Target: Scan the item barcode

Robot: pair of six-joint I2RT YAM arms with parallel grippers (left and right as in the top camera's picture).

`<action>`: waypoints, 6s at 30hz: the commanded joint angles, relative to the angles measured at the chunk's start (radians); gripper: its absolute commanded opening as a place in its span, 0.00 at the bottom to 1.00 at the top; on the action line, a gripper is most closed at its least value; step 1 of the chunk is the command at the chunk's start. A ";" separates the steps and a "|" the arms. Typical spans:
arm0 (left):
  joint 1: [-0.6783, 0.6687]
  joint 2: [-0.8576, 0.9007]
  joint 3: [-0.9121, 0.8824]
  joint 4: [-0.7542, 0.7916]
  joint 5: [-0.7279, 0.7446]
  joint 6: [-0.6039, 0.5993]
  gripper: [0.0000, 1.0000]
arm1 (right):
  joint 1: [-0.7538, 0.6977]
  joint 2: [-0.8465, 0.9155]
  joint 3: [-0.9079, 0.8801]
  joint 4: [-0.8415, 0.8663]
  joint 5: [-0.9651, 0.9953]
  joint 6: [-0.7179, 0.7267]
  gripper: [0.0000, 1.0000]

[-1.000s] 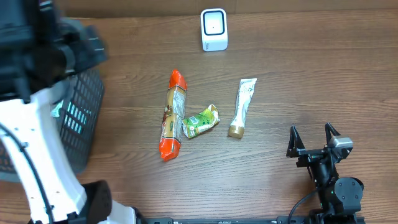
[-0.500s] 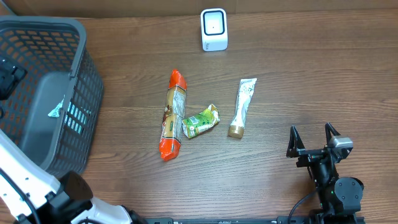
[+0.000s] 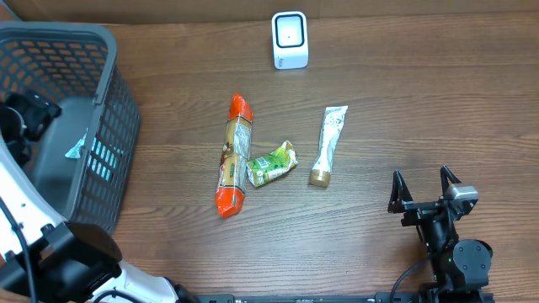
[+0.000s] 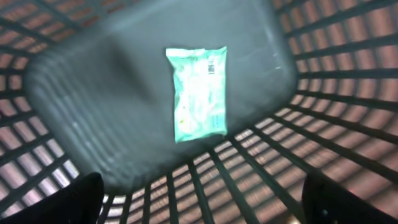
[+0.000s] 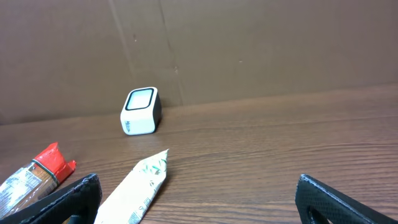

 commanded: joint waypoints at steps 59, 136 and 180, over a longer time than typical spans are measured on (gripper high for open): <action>-0.113 0.011 -0.859 0.888 -0.130 -0.156 0.89 | 0.008 -0.011 -0.011 0.004 0.005 0.003 1.00; -0.603 -0.356 0.181 0.378 -0.198 -0.040 0.84 | 0.008 -0.012 -0.011 0.003 0.005 0.003 1.00; -0.140 0.570 0.598 -0.041 -0.100 -0.039 0.87 | 0.008 -0.011 -0.011 0.004 0.005 0.003 1.00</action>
